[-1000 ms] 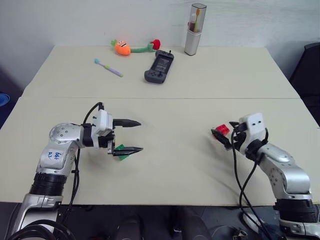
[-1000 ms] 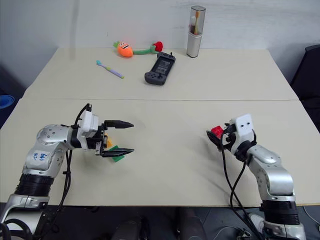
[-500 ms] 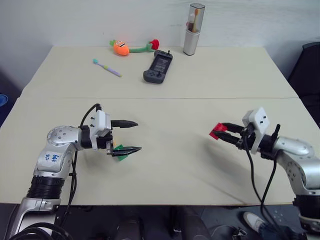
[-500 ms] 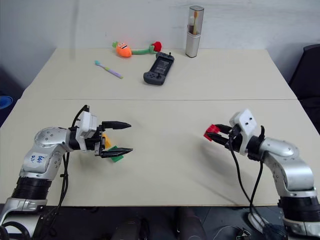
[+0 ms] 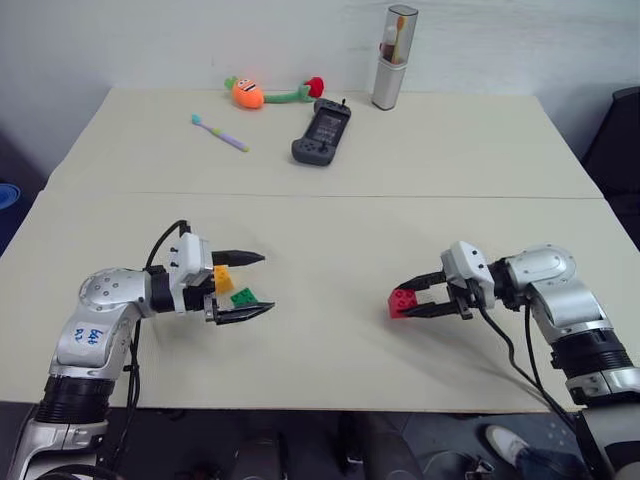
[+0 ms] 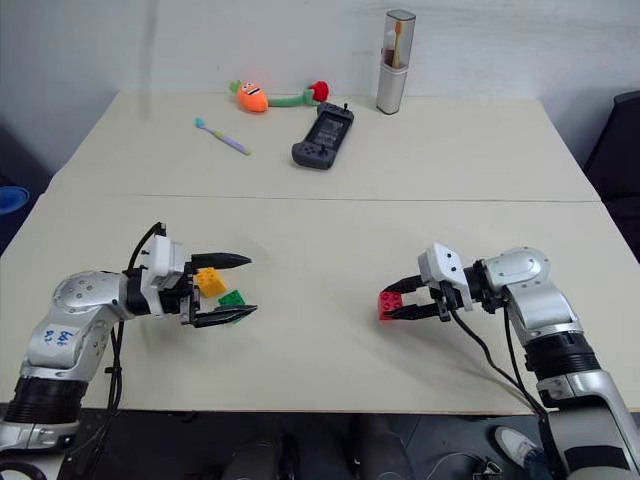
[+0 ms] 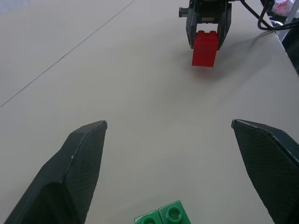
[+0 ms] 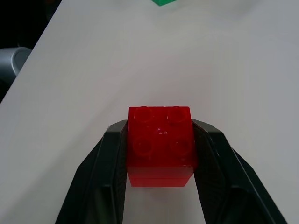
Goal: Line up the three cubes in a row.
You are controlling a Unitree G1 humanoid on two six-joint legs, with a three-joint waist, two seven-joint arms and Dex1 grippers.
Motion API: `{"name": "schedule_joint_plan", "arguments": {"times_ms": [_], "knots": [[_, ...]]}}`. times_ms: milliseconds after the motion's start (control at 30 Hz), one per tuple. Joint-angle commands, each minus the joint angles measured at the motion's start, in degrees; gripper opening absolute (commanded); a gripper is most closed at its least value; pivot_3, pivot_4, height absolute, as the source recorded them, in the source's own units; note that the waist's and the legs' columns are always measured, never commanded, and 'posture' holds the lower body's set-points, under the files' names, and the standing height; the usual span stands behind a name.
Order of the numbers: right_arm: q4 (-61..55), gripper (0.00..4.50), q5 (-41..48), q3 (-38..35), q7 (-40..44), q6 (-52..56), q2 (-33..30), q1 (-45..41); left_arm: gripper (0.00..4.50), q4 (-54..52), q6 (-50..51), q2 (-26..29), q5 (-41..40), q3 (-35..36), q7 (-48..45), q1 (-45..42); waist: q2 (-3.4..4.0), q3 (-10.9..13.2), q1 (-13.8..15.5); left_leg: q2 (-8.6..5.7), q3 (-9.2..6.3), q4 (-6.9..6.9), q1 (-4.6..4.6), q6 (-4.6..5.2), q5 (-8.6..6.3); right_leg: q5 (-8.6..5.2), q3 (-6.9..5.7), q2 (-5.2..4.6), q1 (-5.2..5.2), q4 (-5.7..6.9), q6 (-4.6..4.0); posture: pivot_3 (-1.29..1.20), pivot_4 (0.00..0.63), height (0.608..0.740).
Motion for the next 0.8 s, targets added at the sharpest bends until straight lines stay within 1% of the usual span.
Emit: {"name": "schedule_joint_plan", "arguments": {"times_ms": [33,100,133,200,267,333,433,500,533,600,667,700,767,800], "knots": [[1.95,1.48,-0.8,-0.21,2.12,-1.5,0.39,-1.94,4.5,-2.54,0.34,1.22,-1.01,2.34,1.0,0.47,0.02,0.01,-0.04,0.0,0.0,0.0,0.01,-0.01,0.01,0.0,0.0,0.0,0.0,0.02,-0.01,0.0,0.15,0.74],[2.81,2.2,-0.56,-0.82,1.67,-1.85,1.01,-2.47,4.5,-2.48,0.48,1.69,-1.03,2.86,1.24,0.54,0.02,0.01,-0.08,0.0,0.0,-0.01,0.01,-0.03,0.01,0.0,0.0,0.01,-0.01,0.02,-0.01,0.0,0.15,0.74],[3.13,2.44,-0.32,-1.31,1.58,-3.51,1.42,-2.5,4.5,-2.36,0.44,2.05,-0.98,3.18,1.2,0.68,0.02,0.01,-0.08,0.01,0.0,-0.01,0.0,-0.03,0.01,0.0,0.0,0.01,-0.02,0.02,-0.01,0.0,0.15,0.74],[1.95,3.12,0.5,-1.87,1.86,-3.71,1.29,-1.92,4.5,-2.02,0.29,2.76,-0.9,3.9,1.15,1.01,0.02,0.01,-0.03,0.01,-0.02,-0.01,0.0,-0.03,0.01,0.0,-0.02,0.01,-0.01,0.02,-0.01,0.0,0.15,0.74],[-0.65,3.87,1.82,-2.68,1.92,-3.04,0.57,-0.82,4.5,-1.58,0.23,3.43,-0.95,5.01,1.34,1.54,0.02,0.01,0.01,0.0,-0.03,-0.02,-0.01,-0.03,0.01,-0.01,-0.03,-0.01,-0.01,0.01,-0.01,0.0,0.15,0.74],[-5.45,4.47,4.53,-4.93,1.24,-1.38,-0.76,1.13,4.5,-0.98,0.8,4.43,-1.48,7.52,1.76,2.92,0.02,0.01,0.04,0.01,-0.08,-0.01,-0.06,-0.03,0.01,0.0,-0.07,-0.02,-0.03,0.0,-0.01,0.0,0.15,0.74],[-14.23,4.49,9.56,-10.58,-2.53,2.9,-2.45,5.56,4.5,1.84,0.43,7.12,-1.91,13.14,1.48,6.6,0.06,0.03,0.0,0.03,-0.13,-0.04,-0.12,-0.04,0.01,-0.01,-0.11,-0.03,-0.1,-0.02,-0.02,0.0,0.15,0.74],[-19.2,4.49,12.53,-14.27,-6.7,6.99,-2.81,9.22,4.5,4.72,-0.94,8.74,-1.19,16.72,1.79,8.96,0.05,0.03,-0.01,0.03,-0.13,-0.07,-0.1,-0.05,0.0,-0.01,-0.13,-0.03,-0.11,-0.03,-0.03,0.0,0.15,0.74],[-22.4,4.49,14.96,-17.22,-8.38,7.95,-2.48,12.76,4.5,8.09,-1.63,10.11,-0.84,19.71,1.65,10.84,0.05,0.03,0.03,0.04,-0.15,-0.07,-0.11,-0.05,0.0,-0.02,-0.14,-0.04,-0.12,-0.02,-0.03,0.0,0.15,0.74],[-26.73,4.49,17.99,-21.99,-10.38,6.6,-0.86,18.63,4.5,13.48,-3.29,12.2,-0.29,23.79,1.14,13.81,0.05,0.03,0.06,0.06,-0.23,-0.12,-0.08,-0.09,-0.02,-0.05,-0.21,-0.04,-0.08,-0.03,-0.1,0.0,0.15,0.74],[-27.89,4.49,14.31,-25.1,-12.42,-3.19,2.1,24.68,4.5,19.06,-5.27,14.47,0.34,26.35,-1.16,17.23,0.05,0.03,0.06,0.07,-0.27,-0.17,-0.08,-0.03,-0.06,-0.07,-0.27,-0.04,-0.06,-0.07,-0.13,0.0,0.15,0.74],[-28.41,4.49,13.17,-25.64,-12.64,-5.56,2.74,27.38,4.5,21.73,-6.83,15.32,0.9,26.92,-2.14,18.33,0.02,0.01,0.07,0.06,-0.28,-0.19,-0.08,0.05,-0.12,-0.07,-0.3,-0.06,-0.06,-0.08,-0.13,0.0,0.15,0.74],[-29.2,4.49,13.52,-26.31,-14.65,-5.64,4.25,31.08,4.5,25.4,-8.91,16.3,1.79,27.27,-2.62,19.38,0.03,0.02,0.05,0.05,-0.28,-0.21,-0.04,0.17,-0.24,-0.08,-0.32,-0.07,0.0,-0.1,-0.14,0.0,0.15,0.74],[-30.27,4.49,16.67,-26.39,-14.19,-1.93,3.81,32.93,4.5,26.92,-9.65,16.53,2.0,27.36,-2.37,19.29,0.04,0.02,0.04,0.04,-0.28,-0.21,-0.05,0.22,-0.27,-0.08,-0.32,-0.11,0.0,-0.09,-0.14,0.0,0.15,0.74]]}}
